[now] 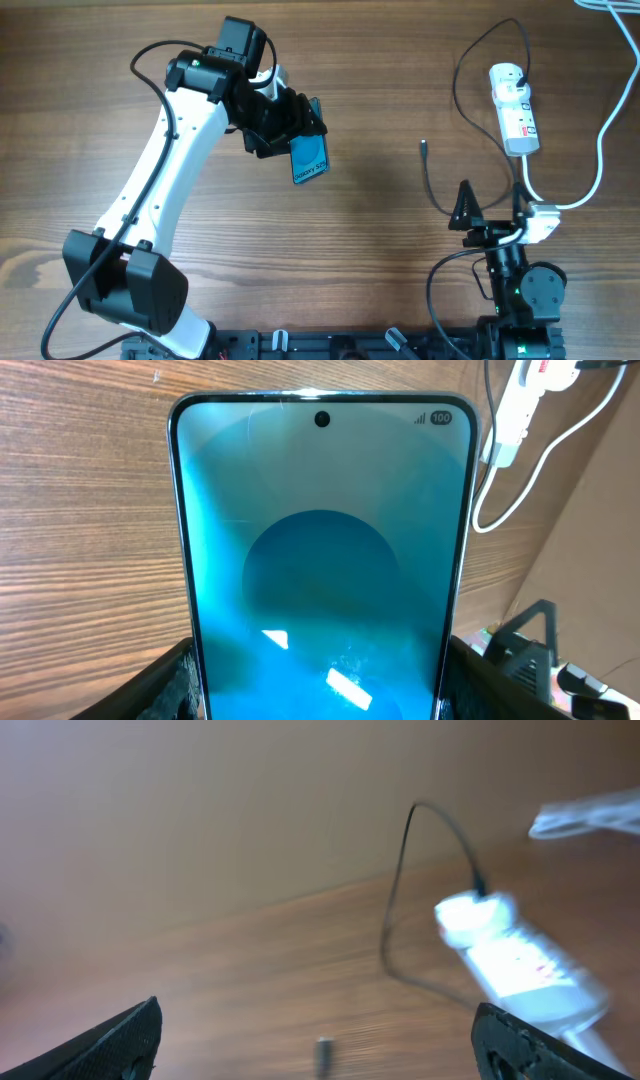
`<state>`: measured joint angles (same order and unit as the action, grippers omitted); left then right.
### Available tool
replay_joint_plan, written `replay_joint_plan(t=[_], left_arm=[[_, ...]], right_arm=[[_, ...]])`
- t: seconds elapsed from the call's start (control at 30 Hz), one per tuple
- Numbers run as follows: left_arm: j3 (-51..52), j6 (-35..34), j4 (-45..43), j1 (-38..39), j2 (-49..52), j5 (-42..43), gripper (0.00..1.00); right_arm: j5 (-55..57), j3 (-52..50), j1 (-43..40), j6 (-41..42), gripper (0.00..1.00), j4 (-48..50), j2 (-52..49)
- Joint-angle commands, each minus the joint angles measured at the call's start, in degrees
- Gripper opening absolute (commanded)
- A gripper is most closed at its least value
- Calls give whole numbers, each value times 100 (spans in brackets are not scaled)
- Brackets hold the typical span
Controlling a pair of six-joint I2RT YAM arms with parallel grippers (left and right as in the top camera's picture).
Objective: Plug charger to phone and switch on socket
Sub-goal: 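Grasp the black cable's USB-C plug with the right gripper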
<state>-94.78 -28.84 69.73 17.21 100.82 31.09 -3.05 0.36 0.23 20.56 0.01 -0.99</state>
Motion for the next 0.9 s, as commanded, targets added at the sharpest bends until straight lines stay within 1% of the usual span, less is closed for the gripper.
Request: replay_joint_plan(t=[0.0,0.03,0.1,0.17,0.3,0.33,0.37,0.43,0.47,0.5,0.63,0.77,0.87], left_arm=[[-133,4,-39,0,-105,7,59],[-133,4,-46,0,-105,7,60],[-133,2,-76,0,-105,7,60],[-133,2,-83,0,-105,7,60],[-133,2,-81,0,-105,9,60],[-133,2,-79,0,-105,9,60],[-133,2,-79,0,-105,9,60],[-133,2,-79,0,-105,9,61],[-133,2,-79,0,-105,9,61],[-133,2,-79,0,-105,9,61],[-133,2,-81,0,-105,9,61],[-133,2,-79,0,-105,9,61],[-133,0,-79,0,-105,9,61]], right_arm=[[-295,-7,20,3869,100,22,72],[-321,-7,20,4736,100,28,59],[-289,-7,20,5779,100,28,17],[-247,-7,20,6024,100,26,-33],[-321,-7,20,6048,100,26,-160],[-511,-7,20,6046,100,42,-190],[-1117,-7,20,6046,100,105,-251],[-1596,-7,20,6041,100,144,-317],[-1788,-7,20,6013,100,151,-354],[-2100,-7,20,5619,100,192,-424],[-2632,-7,20,4192,100,205,-627],[-2951,42,20,3834,100,208,-855],[-3215,223,20,3327,99,199,-1088]])
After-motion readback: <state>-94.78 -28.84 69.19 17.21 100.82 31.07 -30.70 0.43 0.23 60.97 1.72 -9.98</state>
